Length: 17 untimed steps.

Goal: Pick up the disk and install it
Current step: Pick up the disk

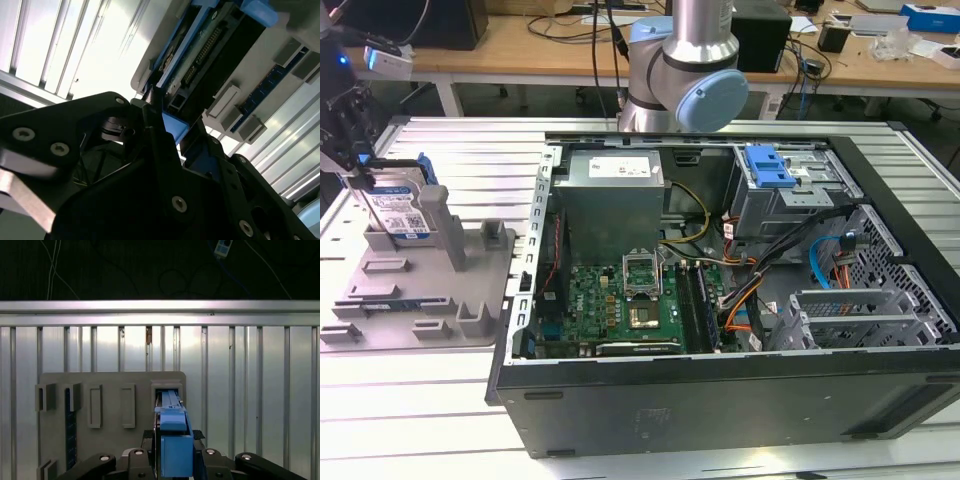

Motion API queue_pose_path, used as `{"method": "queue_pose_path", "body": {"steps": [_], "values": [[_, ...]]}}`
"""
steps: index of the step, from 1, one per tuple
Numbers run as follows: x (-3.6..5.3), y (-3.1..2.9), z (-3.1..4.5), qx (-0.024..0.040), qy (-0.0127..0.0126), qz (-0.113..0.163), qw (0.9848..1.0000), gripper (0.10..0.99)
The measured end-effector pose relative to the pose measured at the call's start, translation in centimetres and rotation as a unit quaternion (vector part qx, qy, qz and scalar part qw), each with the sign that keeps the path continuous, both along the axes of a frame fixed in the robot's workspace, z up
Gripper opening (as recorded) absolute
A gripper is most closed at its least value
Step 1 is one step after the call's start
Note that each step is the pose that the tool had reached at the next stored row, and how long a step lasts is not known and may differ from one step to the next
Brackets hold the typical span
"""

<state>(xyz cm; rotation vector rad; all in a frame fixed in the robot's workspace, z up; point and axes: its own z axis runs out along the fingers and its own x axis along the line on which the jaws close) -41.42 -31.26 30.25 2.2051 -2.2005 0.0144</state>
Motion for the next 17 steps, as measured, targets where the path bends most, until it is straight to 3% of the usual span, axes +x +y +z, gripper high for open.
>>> {"method": "queue_pose_path", "body": {"steps": [17], "values": [[0.00,0.00,-0.09,0.0000,0.0000,0.000,1.0000,0.365]]}}
